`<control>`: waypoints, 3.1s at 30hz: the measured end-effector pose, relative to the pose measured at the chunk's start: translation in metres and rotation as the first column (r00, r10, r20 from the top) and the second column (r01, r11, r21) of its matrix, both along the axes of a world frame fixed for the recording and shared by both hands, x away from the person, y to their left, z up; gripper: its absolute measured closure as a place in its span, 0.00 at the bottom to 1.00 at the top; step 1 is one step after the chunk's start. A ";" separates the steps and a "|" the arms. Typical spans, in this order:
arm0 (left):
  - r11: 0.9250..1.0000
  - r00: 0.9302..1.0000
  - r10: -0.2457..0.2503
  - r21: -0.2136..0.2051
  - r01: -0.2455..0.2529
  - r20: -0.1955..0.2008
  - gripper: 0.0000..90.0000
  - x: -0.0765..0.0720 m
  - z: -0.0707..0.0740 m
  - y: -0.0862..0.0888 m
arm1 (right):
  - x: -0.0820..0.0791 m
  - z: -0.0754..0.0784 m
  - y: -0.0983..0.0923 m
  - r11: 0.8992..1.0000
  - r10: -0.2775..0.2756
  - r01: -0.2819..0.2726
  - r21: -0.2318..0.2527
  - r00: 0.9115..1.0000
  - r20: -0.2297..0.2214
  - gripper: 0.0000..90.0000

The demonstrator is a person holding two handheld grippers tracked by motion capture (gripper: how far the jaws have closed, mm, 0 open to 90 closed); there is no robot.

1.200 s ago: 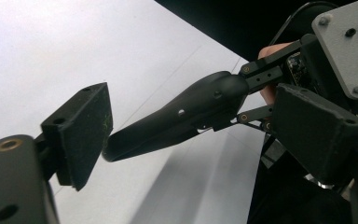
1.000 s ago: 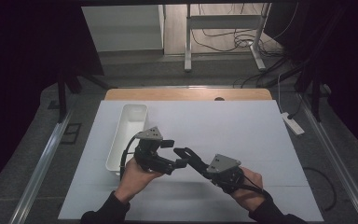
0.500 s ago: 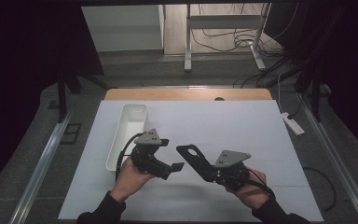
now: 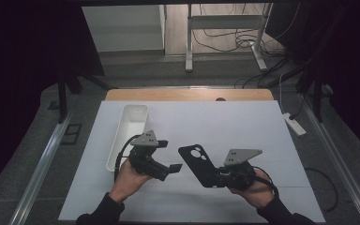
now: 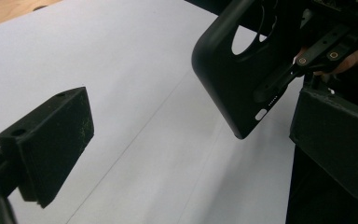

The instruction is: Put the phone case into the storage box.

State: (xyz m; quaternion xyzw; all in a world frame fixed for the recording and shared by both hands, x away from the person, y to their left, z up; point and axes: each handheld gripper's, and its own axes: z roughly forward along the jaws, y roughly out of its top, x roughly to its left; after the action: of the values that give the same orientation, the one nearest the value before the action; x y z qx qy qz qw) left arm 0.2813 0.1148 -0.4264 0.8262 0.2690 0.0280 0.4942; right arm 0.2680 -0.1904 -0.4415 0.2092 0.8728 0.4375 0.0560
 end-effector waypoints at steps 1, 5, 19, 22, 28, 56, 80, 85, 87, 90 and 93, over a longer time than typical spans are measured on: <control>1.000 1.000 -0.002 -0.003 0.002 0.000 0.01 0.000 0.000 -0.001 | 0.000 0.000 0.000 1.000 0.006 -0.006 0.002 1.000 -0.002 0.94; 1.000 1.000 0.002 -0.004 -0.002 0.005 0.06 -0.001 0.000 -0.001 | -0.001 0.000 0.001 1.000 0.014 -0.014 0.010 1.000 -0.008 0.94; 1.000 1.000 -0.007 -0.015 0.006 -0.029 0.56 -0.001 -0.002 0.000 | -0.002 -0.001 0.004 1.000 0.019 -0.019 0.009 1.000 -0.001 0.95; 1.000 0.999 -0.017 -0.023 0.016 -0.036 0.65 -0.001 -0.001 0.000 | -0.002 -0.002 0.004 1.000 0.021 -0.021 0.010 1.000 -0.003 0.94; 0.999 0.999 -0.027 -0.038 0.025 -0.042 0.75 0.000 -0.001 0.000 | -0.003 -0.002 0.005 1.000 0.024 -0.024 0.007 1.000 0.003 0.94; 0.993 0.995 -0.061 -0.102 0.053 -0.077 0.93 0.000 0.007 0.000 | 0.000 -0.011 0.014 0.997 -0.002 0.002 -0.079 1.000 -0.001 0.68; 1.000 0.999 -0.006 -0.011 0.006 -0.034 0.93 0.006 0.013 0.013 | -0.001 -0.016 0.001 0.975 -0.120 0.117 -0.189 0.993 -0.007 0.12; 1.000 0.999 0.005 -0.005 -0.005 -0.037 0.93 0.008 0.015 0.017 | -0.002 -0.014 -0.006 0.977 -0.141 0.136 -0.166 0.990 -0.015 0.08; 1.000 0.999 0.011 -0.002 -0.011 -0.037 0.93 0.009 0.015 0.019 | -0.002 -0.013 -0.010 0.976 -0.151 0.146 -0.161 0.988 -0.019 0.06; 1.000 0.999 0.019 0.008 -0.019 -0.033 0.93 0.010 0.017 0.023 | -0.002 -0.013 -0.014 0.974 -0.163 0.157 -0.162 0.986 -0.026 0.05; 0.999 0.999 0.027 0.018 -0.026 -0.030 0.93 0.012 0.019 0.027 | -0.004 -0.013 -0.017 0.971 -0.169 0.163 -0.176 0.985 -0.019 0.03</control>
State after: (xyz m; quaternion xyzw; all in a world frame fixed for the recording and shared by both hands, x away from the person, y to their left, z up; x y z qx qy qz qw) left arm 0.2931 0.1415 -0.4074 0.8273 0.2873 0.0244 0.4822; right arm 0.2644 -0.2077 -0.4546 0.2833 0.8878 0.3498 0.0954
